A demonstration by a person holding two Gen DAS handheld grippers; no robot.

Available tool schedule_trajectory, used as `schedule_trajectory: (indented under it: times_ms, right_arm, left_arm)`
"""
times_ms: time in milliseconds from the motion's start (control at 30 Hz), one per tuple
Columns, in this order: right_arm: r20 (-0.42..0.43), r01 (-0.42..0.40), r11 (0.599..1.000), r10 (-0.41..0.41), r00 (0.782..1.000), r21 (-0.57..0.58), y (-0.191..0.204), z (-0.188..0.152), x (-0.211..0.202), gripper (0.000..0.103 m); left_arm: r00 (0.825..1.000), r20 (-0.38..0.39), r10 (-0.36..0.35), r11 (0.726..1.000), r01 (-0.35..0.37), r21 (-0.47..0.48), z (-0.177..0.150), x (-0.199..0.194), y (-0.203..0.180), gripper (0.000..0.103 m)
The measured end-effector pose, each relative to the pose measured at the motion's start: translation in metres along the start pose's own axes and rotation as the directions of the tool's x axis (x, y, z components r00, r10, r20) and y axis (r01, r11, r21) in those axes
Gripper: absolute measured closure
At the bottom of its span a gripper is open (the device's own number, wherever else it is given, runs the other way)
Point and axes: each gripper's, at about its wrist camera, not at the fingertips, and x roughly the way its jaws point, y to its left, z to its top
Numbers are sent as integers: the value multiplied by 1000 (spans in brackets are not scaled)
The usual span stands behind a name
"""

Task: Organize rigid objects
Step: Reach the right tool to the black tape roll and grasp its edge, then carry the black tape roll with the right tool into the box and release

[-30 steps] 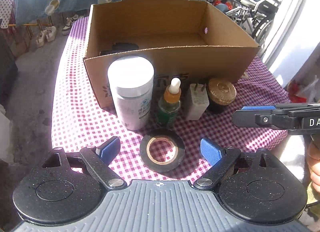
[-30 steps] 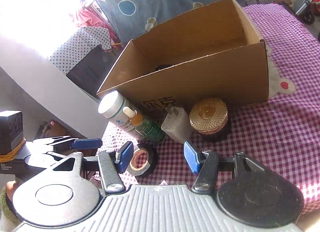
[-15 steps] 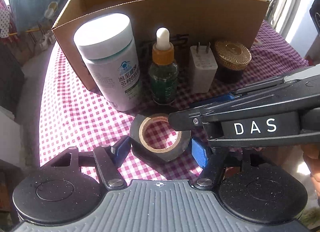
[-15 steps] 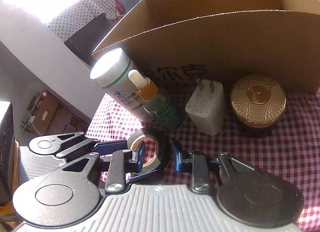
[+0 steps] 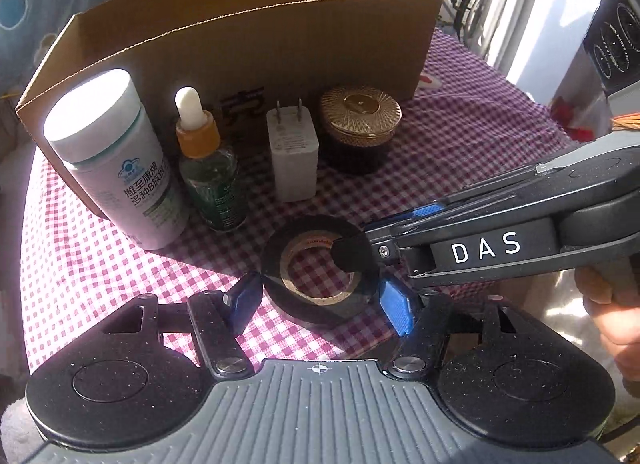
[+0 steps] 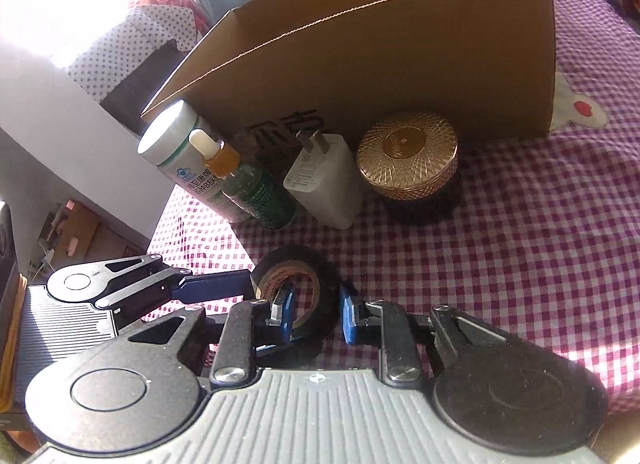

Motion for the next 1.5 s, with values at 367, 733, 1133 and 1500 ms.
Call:
schedule_trajectory:
  times_ms: [367,733,1133,1500]
  right_arm:
    - [23,41,999,-41,999,5,-6,-3,-3,77]
    - [42,35,999,-34,999,-35,0,2,6,77]
    - [64,4,1000,-4,998,-1,-8,1,4,77]
    - [102,13,1000,-15,995,20,-7,-3,-10,77]
  left_arm:
    - [999,-12,43,997,-42,59,6,14,-16,36]
    - [999,-6,39,999,-39,34,8,15,-14,36]
    - [999,0,37,999,-37,18,9,15,-14,37]
    - [999,30,32,999,-33,42,10,3,-25,37]
